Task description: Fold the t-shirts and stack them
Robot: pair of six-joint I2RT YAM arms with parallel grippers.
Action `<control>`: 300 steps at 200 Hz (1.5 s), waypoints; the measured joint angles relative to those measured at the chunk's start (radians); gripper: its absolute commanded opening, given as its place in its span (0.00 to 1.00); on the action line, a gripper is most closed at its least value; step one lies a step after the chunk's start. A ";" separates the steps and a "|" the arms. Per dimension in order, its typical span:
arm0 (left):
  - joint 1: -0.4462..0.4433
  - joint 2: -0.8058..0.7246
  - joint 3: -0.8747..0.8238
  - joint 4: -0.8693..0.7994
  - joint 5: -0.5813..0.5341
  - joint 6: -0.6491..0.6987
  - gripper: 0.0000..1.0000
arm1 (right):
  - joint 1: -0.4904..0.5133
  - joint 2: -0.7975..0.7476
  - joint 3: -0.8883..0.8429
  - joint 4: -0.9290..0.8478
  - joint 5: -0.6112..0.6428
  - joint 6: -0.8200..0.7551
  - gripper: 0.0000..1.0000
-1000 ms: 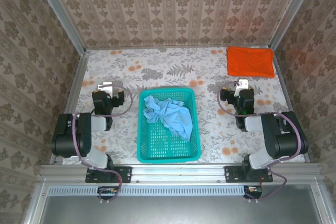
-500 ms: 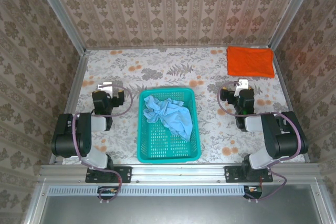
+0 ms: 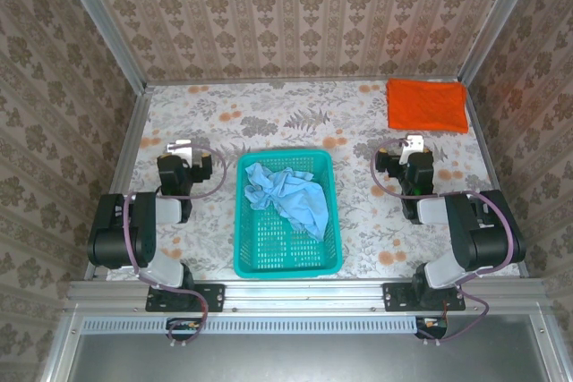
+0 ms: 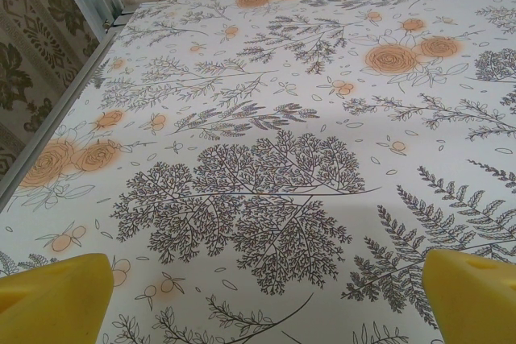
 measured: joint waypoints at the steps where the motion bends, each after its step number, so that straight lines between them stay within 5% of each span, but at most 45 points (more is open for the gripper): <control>1: 0.000 0.000 0.000 0.000 0.000 0.000 1.00 | 0.000 0.000 0.000 0.000 0.000 0.000 0.99; 50: -0.001 -0.016 0.000 -0.018 -0.003 0.000 1.00 | 0.017 -0.015 -0.009 -0.002 0.006 -0.005 1.00; 83: -0.043 -0.235 0.031 -0.213 -0.068 -0.010 1.00 | 0.051 -0.253 -0.001 -0.195 0.066 0.027 1.00; 109: -0.095 -0.397 0.173 -0.415 -0.117 -0.129 1.00 | 0.045 -0.465 0.062 -0.357 0.074 0.183 1.00; 151: -0.117 -0.468 0.283 -0.614 -0.105 -0.370 1.00 | 0.035 -0.657 -0.013 -0.317 -0.044 0.383 1.00; 190: -0.208 -0.424 0.290 -0.693 0.020 -0.451 1.00 | 0.072 -0.529 0.108 -0.470 -0.139 0.472 0.97; 212: -0.385 -0.352 0.390 -0.825 -0.001 -0.449 1.00 | 0.230 -0.418 0.262 -0.655 -0.106 0.443 0.83; 241: -0.559 -0.314 0.533 -1.037 -0.074 -0.489 0.98 | 0.439 -0.315 0.427 -0.861 -0.105 0.406 0.80; 300: -0.625 -0.447 0.531 -1.432 -0.182 -0.604 0.89 | 0.709 -0.024 0.665 -1.140 -0.168 0.359 0.88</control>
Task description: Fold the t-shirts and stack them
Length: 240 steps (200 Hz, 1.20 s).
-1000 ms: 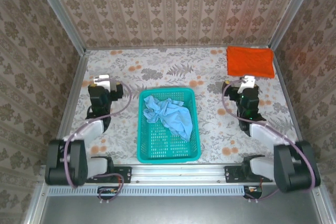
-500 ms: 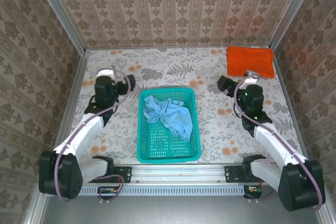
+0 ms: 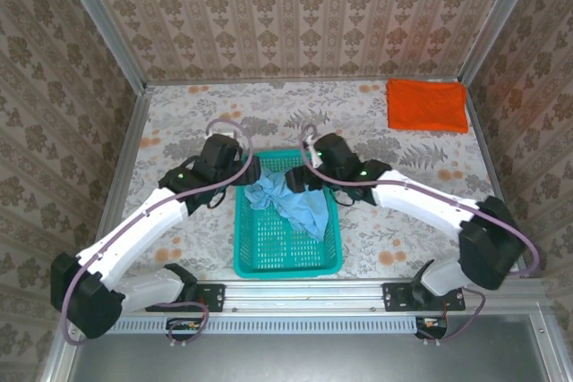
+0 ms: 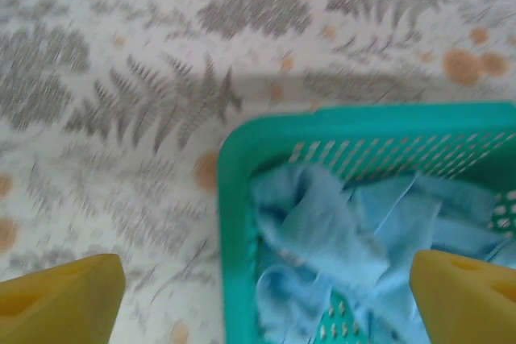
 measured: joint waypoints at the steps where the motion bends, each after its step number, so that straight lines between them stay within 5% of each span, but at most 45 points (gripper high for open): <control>1: 0.000 -0.005 -0.003 -0.006 0.000 -0.002 0.89 | 0.002 0.004 0.003 -0.003 0.000 0.000 0.88; 24: 0.000 -0.068 -0.059 -0.094 0.009 -0.027 0.85 | 0.031 0.142 0.105 -0.103 0.002 -0.014 0.98; 63: -0.002 -0.090 -0.161 -0.123 0.100 -0.055 0.75 | 0.063 0.312 0.256 -0.222 0.061 -0.022 0.90; 98: -0.002 -0.077 -0.225 -0.098 0.180 -0.077 0.58 | 0.087 0.414 0.346 -0.282 0.091 -0.016 0.52; 133: -0.002 -0.077 -0.240 -0.064 0.209 -0.086 0.53 | 0.088 0.431 0.349 -0.277 0.086 -0.013 0.00; 145: -0.002 -0.076 -0.240 -0.060 0.212 -0.086 0.56 | 0.082 0.419 0.347 -0.271 0.077 0.003 0.00; 204: -0.002 -0.078 -0.218 -0.067 0.212 -0.084 0.62 | 0.027 0.034 0.307 -0.209 0.089 0.013 0.00; 240: -0.002 -0.057 -0.210 -0.066 0.224 -0.069 0.59 | -0.167 -0.373 0.191 -0.151 0.171 0.050 0.00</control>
